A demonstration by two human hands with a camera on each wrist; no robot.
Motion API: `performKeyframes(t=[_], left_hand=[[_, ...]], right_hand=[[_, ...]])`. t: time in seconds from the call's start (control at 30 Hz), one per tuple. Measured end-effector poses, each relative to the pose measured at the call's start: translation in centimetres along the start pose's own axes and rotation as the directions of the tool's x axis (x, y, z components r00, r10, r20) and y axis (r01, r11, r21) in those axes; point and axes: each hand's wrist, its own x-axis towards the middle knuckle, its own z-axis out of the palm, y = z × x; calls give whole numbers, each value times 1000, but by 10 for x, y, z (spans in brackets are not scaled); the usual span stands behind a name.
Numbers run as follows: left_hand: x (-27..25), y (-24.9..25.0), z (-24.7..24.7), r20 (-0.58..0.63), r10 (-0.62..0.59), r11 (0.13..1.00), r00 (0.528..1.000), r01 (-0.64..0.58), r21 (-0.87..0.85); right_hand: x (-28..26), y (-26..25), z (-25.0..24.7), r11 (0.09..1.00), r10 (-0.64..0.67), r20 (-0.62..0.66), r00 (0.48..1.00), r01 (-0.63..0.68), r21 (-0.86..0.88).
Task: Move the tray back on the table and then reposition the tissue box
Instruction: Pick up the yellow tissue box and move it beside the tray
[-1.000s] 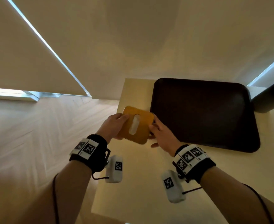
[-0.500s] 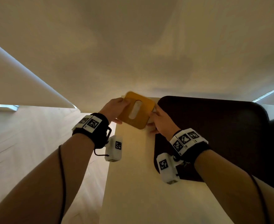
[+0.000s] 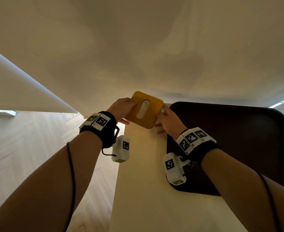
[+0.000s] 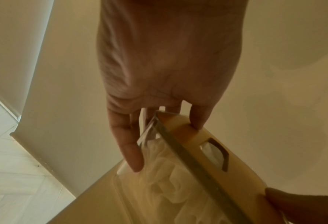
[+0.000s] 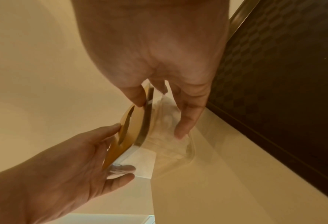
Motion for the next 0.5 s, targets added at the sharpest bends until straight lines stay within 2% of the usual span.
performKeyframes(t=[0.17,0.23,0.37,0.5], left_hand=[[3,-2,-1,-9,15,1000,1000,-14,4],[4,-5,-6,-56,44,999,997,-43,29],[7,-15,-20,-210,194,981,958,-184,66],[6,-18,-28,-217,247,965,944,-260,-34]], right_hand=[[-7,-1,4,1000,10,-51,999,-9,21],[-11,-1,5,999,5,-114,993,-2,32],[-19,8,11,996,16,-251,968,7,88],[-27,17,25,989,22,-292,956,21,145]])
